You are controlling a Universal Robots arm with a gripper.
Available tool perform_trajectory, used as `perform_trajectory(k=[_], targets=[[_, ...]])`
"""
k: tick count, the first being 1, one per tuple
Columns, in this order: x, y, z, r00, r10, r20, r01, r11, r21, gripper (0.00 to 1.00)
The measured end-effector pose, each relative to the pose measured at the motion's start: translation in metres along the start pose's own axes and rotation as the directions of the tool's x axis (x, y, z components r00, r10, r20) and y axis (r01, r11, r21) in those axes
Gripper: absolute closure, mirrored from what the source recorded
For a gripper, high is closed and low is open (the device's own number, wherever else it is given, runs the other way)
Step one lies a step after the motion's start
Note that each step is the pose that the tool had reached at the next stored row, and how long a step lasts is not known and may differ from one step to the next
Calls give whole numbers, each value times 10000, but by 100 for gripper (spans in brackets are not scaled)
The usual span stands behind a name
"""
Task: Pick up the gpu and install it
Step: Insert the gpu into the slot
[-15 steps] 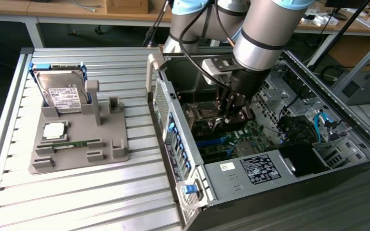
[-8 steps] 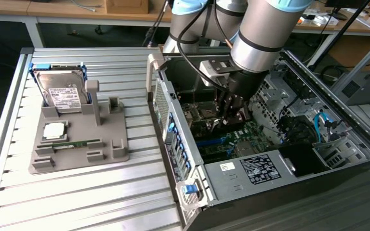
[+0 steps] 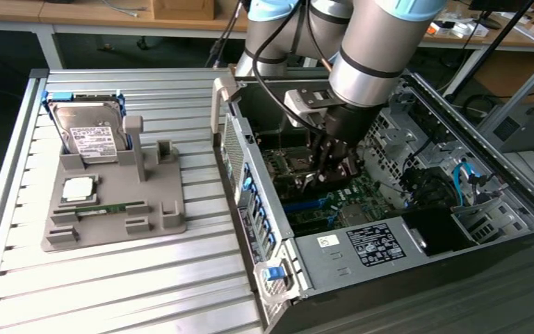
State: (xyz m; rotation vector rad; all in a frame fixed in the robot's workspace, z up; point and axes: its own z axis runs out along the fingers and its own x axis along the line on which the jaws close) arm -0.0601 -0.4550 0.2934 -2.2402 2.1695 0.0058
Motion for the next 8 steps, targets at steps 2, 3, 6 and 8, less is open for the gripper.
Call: perform_trajectory(k=[2,3,6,8], targets=[[0,8,9,10000,1,-2,-1,10000,-1,73],[0,12,14,10000,2,-2,-2,10000,-1,73],[-2,14,28,10000,3,-3,-3,10000,-1,73],[-5,17,35,10000,5,-2,-5,10000,-1,73]])
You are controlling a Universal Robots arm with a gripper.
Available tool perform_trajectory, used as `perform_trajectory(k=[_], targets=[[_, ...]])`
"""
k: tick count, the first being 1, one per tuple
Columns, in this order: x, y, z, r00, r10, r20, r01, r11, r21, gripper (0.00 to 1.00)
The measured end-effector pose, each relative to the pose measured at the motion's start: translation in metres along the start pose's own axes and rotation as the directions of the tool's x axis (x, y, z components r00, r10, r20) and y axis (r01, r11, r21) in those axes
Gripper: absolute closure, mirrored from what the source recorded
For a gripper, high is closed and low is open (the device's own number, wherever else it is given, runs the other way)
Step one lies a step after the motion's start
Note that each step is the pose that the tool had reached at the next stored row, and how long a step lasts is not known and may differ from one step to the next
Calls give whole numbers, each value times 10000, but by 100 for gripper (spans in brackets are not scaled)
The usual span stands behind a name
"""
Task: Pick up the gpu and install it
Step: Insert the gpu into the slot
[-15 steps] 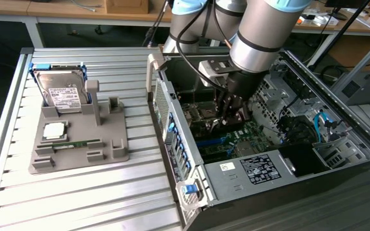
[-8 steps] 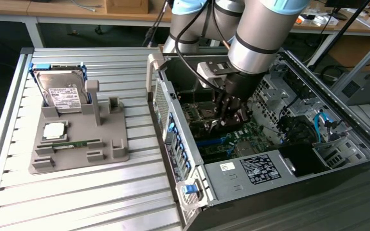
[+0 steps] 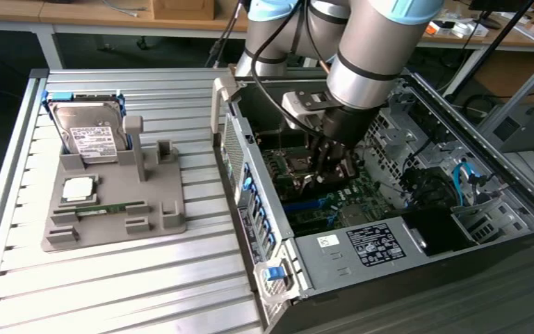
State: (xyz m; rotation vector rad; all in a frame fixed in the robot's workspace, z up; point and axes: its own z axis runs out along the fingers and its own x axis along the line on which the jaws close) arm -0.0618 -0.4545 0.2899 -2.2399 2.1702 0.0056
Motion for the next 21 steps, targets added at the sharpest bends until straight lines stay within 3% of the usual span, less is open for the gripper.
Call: perform_trajectory(k=[5,21], targets=[[-4,65,10,10000,1,-1,-1,10000,0,73],[2,68,46,9998,190,-5,-190,9998,4,73]])
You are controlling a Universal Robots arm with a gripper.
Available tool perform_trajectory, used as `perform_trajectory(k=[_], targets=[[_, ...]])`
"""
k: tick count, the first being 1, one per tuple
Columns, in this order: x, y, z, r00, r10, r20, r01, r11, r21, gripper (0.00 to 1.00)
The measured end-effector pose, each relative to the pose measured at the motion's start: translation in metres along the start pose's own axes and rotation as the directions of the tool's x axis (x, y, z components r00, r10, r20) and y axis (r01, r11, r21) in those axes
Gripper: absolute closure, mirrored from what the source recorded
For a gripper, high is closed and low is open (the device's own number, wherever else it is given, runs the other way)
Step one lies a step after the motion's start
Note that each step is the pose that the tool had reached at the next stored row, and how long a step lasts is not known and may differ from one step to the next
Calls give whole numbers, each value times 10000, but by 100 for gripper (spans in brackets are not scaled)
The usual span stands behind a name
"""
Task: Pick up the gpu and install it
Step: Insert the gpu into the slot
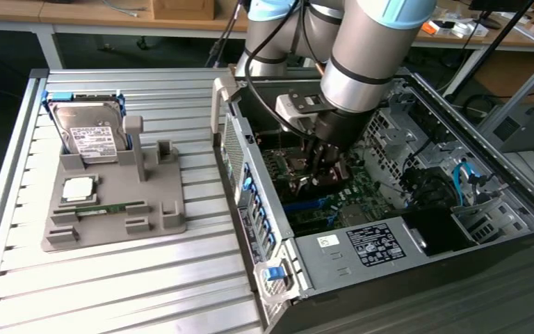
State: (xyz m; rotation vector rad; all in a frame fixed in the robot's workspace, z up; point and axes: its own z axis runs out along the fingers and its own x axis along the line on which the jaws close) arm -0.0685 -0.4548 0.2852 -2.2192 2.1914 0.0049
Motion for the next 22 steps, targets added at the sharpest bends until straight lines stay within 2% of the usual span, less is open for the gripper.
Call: perform_trajectory(k=[6,11,16,21,22], targets=[[13,0,24,10000,68,-6,-68,10000,-1,73],[18,-14,27,9999,165,-33,-165,9999,2,73],[23,-16,28,9994,342,-107,-342,9994,6,73],[22,-15,28,9973,721,-129,-721,9974,14,73],[21,-16,29,9972,729,-162,-729,9973,18,73]])
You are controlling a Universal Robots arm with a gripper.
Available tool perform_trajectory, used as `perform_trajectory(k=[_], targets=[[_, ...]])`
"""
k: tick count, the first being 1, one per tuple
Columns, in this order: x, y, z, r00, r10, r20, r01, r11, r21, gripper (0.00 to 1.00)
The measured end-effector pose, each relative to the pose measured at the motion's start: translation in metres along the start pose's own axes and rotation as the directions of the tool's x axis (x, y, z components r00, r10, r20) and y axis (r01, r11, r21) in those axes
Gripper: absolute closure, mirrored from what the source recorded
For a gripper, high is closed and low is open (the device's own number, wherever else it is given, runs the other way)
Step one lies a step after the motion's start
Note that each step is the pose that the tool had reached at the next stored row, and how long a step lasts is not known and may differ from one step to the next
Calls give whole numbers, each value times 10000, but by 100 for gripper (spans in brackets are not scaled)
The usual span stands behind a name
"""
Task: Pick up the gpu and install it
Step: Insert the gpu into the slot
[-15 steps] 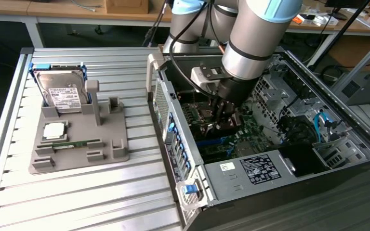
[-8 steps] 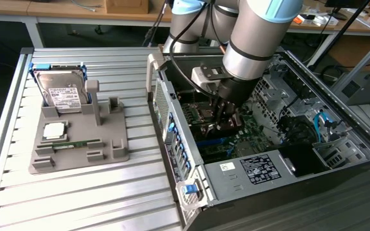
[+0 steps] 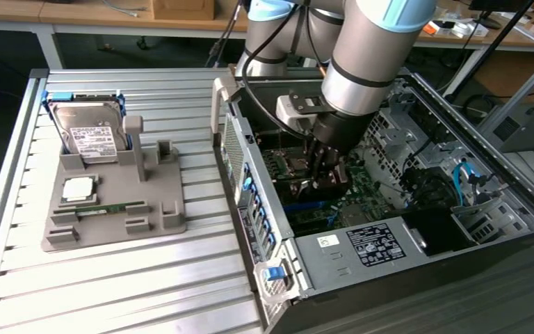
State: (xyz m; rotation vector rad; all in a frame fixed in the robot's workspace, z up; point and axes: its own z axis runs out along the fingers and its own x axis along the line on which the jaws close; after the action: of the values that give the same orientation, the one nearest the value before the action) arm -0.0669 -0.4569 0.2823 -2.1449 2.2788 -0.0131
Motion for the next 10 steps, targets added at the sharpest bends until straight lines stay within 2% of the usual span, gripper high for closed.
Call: perform_trajectory(k=[2,3,10], targets=[[1,0,-1,9999,7,-103,-7,10000,4,73],[1,0,0,9999,6,-130,-6,10000,6,73],[1,6,3,9999,6,-139,-6,10000,7,73]])
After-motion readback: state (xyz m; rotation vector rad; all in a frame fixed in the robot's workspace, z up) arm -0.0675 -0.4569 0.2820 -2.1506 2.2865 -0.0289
